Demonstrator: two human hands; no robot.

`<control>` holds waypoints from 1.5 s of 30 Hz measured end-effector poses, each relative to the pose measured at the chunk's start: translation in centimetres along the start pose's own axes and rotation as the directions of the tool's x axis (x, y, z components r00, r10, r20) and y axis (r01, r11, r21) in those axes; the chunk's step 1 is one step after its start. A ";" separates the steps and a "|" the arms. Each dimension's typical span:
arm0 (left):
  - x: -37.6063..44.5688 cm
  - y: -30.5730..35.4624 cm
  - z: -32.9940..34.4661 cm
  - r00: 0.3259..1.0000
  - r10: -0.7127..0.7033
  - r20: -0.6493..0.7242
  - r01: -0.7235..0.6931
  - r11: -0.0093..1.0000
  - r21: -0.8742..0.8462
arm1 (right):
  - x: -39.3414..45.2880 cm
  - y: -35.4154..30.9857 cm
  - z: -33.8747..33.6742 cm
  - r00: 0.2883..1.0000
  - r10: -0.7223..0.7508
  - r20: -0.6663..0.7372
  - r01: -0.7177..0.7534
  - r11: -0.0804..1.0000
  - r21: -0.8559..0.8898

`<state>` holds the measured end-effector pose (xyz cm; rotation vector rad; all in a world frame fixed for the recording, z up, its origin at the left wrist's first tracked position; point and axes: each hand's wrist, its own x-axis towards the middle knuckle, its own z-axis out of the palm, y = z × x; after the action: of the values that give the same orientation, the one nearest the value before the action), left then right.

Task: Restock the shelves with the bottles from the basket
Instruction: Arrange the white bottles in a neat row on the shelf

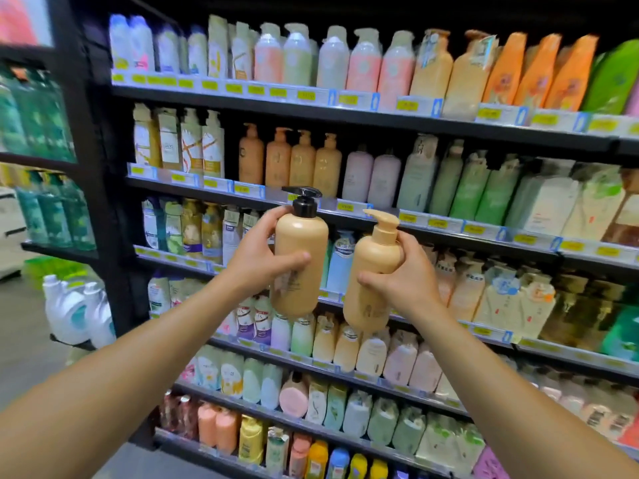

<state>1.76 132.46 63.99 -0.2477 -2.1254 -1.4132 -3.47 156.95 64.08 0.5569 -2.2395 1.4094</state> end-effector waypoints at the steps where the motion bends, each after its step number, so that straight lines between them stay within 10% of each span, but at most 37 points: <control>1: 0.8 -0.5 -0.9 1.000 0.007 -0.011 -0.007 1.000 0.004 | 0.8 -0.3 0.8 1.000 -0.004 0.001 0.004 1.000 -0.012; 30: 21.4 -13.5 -9.7 0.983 0.044 -0.180 -0.017 0.989 0.148 | 30.2 -1.7 17.4 0.872 -0.481 -0.092 0.488 0.870 0.073; 45: 27.5 -17.7 -14.3 0.993 0.100 -0.058 -0.098 0.994 0.042 | 34.1 -0.1 24.8 0.988 -0.137 -0.067 0.136 0.990 -0.026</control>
<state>-23.62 107.93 69.18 -0.2884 -2.0611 -1.3053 -35.16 130.78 73.41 0.6328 -2.1180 1.3149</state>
